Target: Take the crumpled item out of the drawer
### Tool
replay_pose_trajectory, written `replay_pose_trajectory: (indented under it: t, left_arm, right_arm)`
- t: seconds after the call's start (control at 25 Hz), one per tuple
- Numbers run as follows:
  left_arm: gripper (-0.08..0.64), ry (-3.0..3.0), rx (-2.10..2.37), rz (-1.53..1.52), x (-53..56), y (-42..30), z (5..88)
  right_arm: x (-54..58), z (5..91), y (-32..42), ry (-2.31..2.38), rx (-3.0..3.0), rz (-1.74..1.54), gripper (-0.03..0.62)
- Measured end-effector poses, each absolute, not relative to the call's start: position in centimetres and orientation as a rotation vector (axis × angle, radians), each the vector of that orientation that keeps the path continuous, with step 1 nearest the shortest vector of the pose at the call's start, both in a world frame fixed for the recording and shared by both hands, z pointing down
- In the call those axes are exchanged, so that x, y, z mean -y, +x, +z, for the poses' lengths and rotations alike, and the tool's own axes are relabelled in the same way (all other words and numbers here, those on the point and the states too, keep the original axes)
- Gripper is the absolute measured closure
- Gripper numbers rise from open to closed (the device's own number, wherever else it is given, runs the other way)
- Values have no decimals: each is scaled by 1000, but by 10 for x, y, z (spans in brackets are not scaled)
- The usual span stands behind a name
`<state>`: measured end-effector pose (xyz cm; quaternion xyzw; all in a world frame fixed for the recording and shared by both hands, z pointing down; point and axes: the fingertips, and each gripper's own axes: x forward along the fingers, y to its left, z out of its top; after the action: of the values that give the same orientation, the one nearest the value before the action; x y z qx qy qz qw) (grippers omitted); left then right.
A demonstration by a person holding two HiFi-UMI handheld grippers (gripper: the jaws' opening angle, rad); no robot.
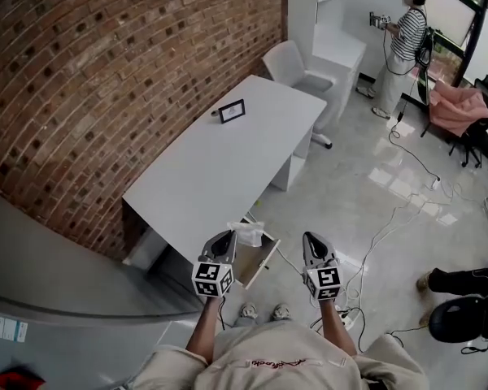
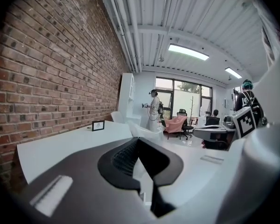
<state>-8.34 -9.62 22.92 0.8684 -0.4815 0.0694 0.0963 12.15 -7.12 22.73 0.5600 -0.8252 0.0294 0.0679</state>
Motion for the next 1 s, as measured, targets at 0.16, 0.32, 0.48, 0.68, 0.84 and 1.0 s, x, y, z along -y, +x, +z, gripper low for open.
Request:
replay_pose_trajectory:
  t: [0.16, 0.32, 0.48, 0.68, 0.84, 1.0]
  left_arm:
    - [549, 2590, 1435, 191, 94, -85, 213]
    - [549, 2603, 1452, 162, 96, -87, 200]
    - [549, 2581, 1456, 138, 96, -91, 197]
    - [549, 2581, 1459, 130, 99, -94, 195]
    - [550, 2577, 1467, 120, 100, -97, 194]
    - [549, 2577, 1468, 115, 104, -99, 193]
  right_arm:
    - [66, 212, 126, 1708, 2482, 71, 581]
    - [62, 205, 128, 1721, 2478, 53, 581]
    - [59, 200, 129, 1728, 2476, 54, 581]
    - [67, 191, 128, 1740, 2479, 20, 581]
    - [73, 189, 122, 1727, 2478, 8, 581]
    - [78, 187, 116, 1719, 2482, 2, 581]
